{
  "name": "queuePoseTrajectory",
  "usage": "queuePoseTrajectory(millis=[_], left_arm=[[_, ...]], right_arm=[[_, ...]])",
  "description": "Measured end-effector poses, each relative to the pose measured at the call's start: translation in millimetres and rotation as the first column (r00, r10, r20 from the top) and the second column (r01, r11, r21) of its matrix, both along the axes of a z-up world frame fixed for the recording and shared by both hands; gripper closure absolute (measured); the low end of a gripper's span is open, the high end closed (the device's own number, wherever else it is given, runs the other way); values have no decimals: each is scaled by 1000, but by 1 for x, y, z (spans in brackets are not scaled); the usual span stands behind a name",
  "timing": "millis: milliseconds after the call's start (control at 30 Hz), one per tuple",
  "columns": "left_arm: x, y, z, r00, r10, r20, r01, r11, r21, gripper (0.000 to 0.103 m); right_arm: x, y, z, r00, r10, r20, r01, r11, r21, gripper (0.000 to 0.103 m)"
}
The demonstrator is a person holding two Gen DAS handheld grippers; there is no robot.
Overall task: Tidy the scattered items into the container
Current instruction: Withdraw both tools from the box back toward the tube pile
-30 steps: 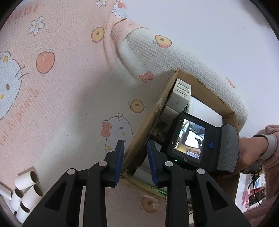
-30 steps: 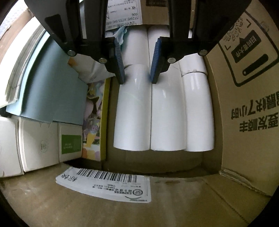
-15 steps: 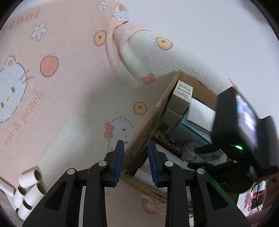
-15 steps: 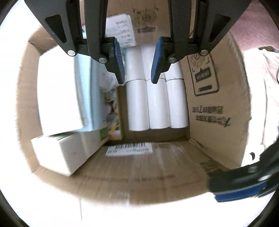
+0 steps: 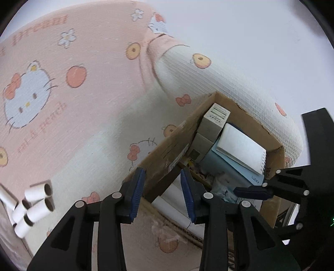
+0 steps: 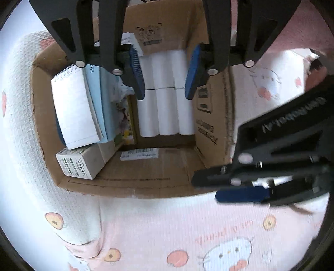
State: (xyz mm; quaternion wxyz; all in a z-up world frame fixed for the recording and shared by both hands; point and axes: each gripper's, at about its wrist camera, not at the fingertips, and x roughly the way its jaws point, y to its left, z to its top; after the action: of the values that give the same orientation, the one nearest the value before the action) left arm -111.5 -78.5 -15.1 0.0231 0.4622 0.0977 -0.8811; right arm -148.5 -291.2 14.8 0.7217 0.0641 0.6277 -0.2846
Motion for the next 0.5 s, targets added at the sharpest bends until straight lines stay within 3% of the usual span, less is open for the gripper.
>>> queuePoseTrajectory(millis=[167, 233, 267, 300, 500], left_arm=[[18, 7, 2, 1000, 23, 20, -22, 999, -27, 62], [27, 10, 5, 1000, 27, 13, -27, 998, -53, 60], [33, 11, 6, 999, 39, 0, -39, 997, -66, 59], [39, 11, 8, 999, 51, -10, -52, 996, -72, 54], [67, 4, 18, 995, 78, -58, -81, 995, -55, 50]], right_arm=[[-5, 11, 16, 995, -29, 94, 35, 998, -53, 61], [-6, 18, 22, 989, -18, 145, 24, 999, -44, 47], [-5, 23, 26, 987, 0, 158, 7, 999, -45, 46], [-3, 28, 26, 989, 18, 147, -9, 998, -64, 46], [7, 60, 44, 985, 89, 146, -72, 990, -120, 40]])
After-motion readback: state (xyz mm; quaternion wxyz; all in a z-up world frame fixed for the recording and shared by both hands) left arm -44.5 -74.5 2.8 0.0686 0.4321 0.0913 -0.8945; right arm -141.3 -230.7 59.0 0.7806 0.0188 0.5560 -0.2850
